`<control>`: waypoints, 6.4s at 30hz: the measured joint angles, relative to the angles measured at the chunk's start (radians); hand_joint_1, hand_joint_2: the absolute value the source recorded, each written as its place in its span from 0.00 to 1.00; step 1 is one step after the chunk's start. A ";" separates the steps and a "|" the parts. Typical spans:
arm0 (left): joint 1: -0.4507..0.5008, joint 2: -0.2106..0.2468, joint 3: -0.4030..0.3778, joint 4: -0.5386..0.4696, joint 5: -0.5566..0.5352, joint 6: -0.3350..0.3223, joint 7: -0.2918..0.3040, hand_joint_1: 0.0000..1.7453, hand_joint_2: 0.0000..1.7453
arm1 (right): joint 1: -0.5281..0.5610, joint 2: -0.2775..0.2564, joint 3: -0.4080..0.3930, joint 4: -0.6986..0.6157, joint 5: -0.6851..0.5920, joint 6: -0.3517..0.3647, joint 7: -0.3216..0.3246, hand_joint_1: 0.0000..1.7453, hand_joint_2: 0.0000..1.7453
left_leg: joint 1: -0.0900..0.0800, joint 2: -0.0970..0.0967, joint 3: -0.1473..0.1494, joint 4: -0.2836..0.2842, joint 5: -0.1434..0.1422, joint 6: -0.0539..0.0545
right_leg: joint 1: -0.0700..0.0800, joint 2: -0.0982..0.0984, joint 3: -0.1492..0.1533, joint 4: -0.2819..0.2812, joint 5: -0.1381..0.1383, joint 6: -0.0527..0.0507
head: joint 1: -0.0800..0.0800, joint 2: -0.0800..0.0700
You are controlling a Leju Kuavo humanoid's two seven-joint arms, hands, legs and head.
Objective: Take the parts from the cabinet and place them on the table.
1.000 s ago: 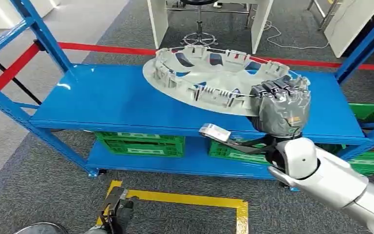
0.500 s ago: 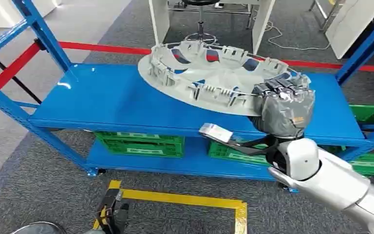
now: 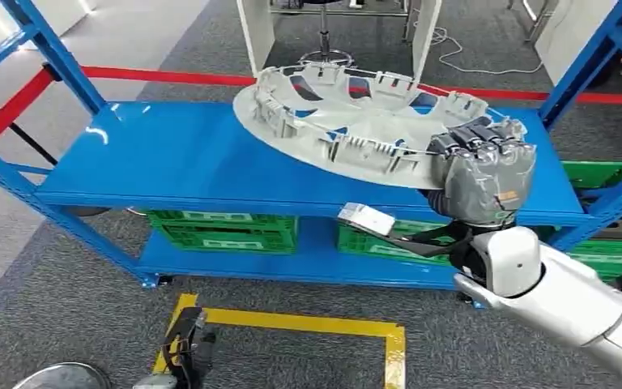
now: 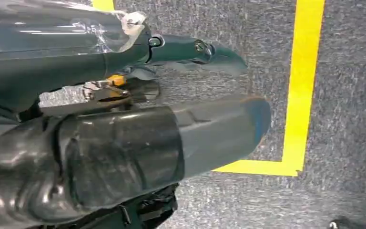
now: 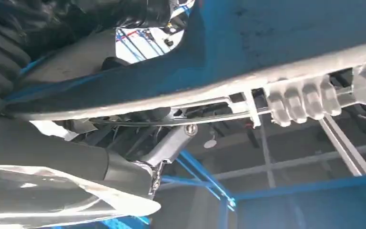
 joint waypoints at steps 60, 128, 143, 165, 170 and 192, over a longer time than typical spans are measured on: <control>-0.061 -0.006 -0.009 -0.005 -0.060 0.080 0.075 0.00 0.00 | 0.631 0.533 -0.974 -0.309 0.003 -0.005 -1.203 1.00 1.00 | 0.011 0.008 -0.086 0.112 0.089 -0.044 | -0.004 -0.009 0.049 -0.050 -0.020 -0.007 | -0.013 0.000; -0.038 -0.011 -0.019 -0.005 -0.093 0.046 0.100 0.00 0.00 | 0.613 0.544 -0.916 -0.276 0.003 -0.005 -1.179 1.00 1.00 | 0.024 0.007 -0.037 -0.038 0.072 -0.024 | -0.024 -0.008 -0.002 -0.048 0.028 0.049 | -0.007 0.000; -0.031 -0.013 -0.021 -0.005 -0.093 0.037 0.104 0.00 0.00 | 0.608 0.544 -0.915 -0.270 0.003 -0.005 -1.173 1.00 1.00 | 0.008 0.008 -0.167 -0.029 0.194 -0.046 | -0.016 -0.010 0.174 -0.076 -0.102 0.007 | -0.004 0.000; -0.028 -0.006 -0.029 -0.005 -0.109 0.032 0.116 0.00 0.00 | 0.601 0.542 -0.914 -0.259 0.003 -0.005 -1.160 1.00 1.00 | 0.008 0.005 -0.069 -0.038 0.104 -0.031 | -0.014 -0.010 0.094 -0.070 -0.025 0.026 | -0.010 0.000; -0.029 -0.006 -0.029 -0.005 -0.109 0.032 0.116 0.00 0.00 | 0.601 0.542 -0.906 -0.256 0.003 -0.005 -1.142 1.00 1.00 | 0.007 0.005 -0.075 -0.037 0.108 -0.028 | -0.015 -0.010 0.089 -0.070 -0.022 0.031 | -0.011 0.000; -0.030 -0.003 -0.030 -0.005 -0.108 0.028 0.116 0.00 0.00 | 0.602 0.532 -0.876 -0.242 0.003 -0.005 -1.088 1.00 1.00 | 0.036 0.021 -0.175 0.192 -0.023 -0.070 | -0.034 0.006 0.065 -0.010 -0.059 0.016 | -0.014 0.000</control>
